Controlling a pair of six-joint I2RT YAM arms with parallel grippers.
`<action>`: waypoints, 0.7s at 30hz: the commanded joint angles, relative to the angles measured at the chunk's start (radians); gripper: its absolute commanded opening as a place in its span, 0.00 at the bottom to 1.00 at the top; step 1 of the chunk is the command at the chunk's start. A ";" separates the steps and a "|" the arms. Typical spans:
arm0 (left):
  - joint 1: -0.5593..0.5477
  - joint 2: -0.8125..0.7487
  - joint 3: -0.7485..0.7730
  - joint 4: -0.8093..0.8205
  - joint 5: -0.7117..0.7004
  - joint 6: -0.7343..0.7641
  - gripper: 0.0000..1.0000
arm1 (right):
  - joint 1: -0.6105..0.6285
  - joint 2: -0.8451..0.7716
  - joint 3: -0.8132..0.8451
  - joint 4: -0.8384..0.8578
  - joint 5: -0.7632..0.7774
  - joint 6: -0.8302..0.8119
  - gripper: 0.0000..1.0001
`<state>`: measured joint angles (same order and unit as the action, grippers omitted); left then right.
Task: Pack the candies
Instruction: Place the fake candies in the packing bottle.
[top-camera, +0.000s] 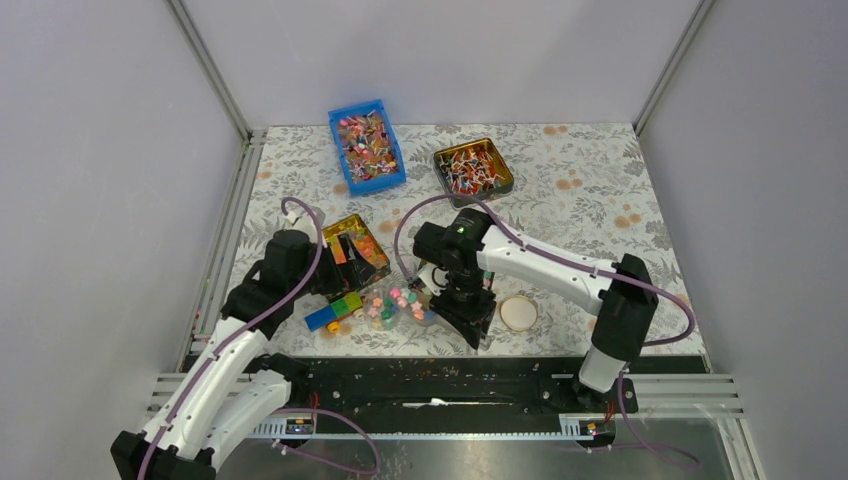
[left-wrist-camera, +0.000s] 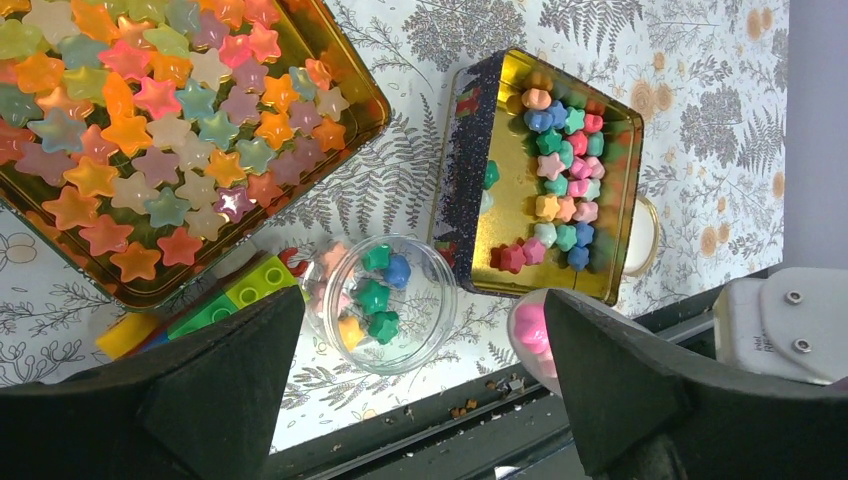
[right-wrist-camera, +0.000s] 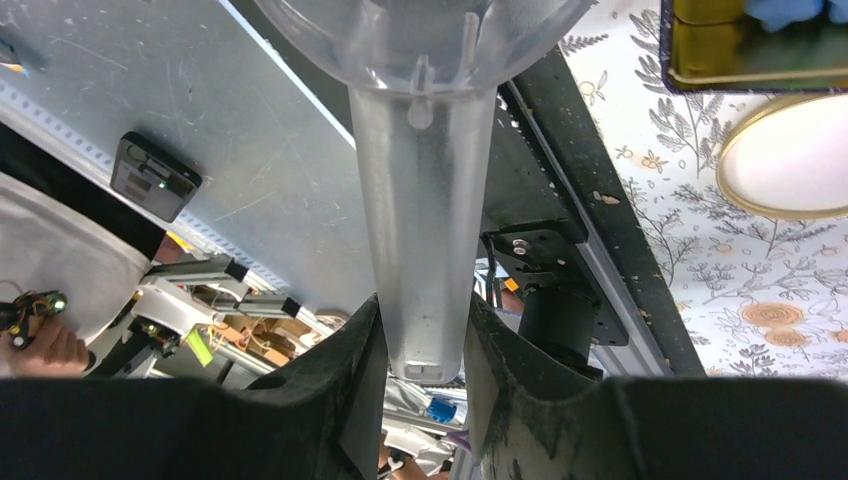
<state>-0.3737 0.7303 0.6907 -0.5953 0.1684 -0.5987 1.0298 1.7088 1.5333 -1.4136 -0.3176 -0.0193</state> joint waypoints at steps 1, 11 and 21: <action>0.006 0.014 0.013 0.011 -0.020 0.028 0.94 | 0.013 0.055 0.067 -0.037 -0.088 -0.037 0.00; 0.006 0.065 0.070 -0.023 -0.044 0.088 0.94 | 0.016 0.199 0.175 -0.071 -0.159 -0.043 0.00; 0.005 0.061 0.075 -0.043 -0.039 0.102 0.95 | 0.015 0.283 0.181 -0.056 -0.236 0.006 0.00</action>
<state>-0.3737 0.7994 0.7181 -0.6449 0.1493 -0.5194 1.0355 1.9678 1.6913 -1.4506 -0.4801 -0.0307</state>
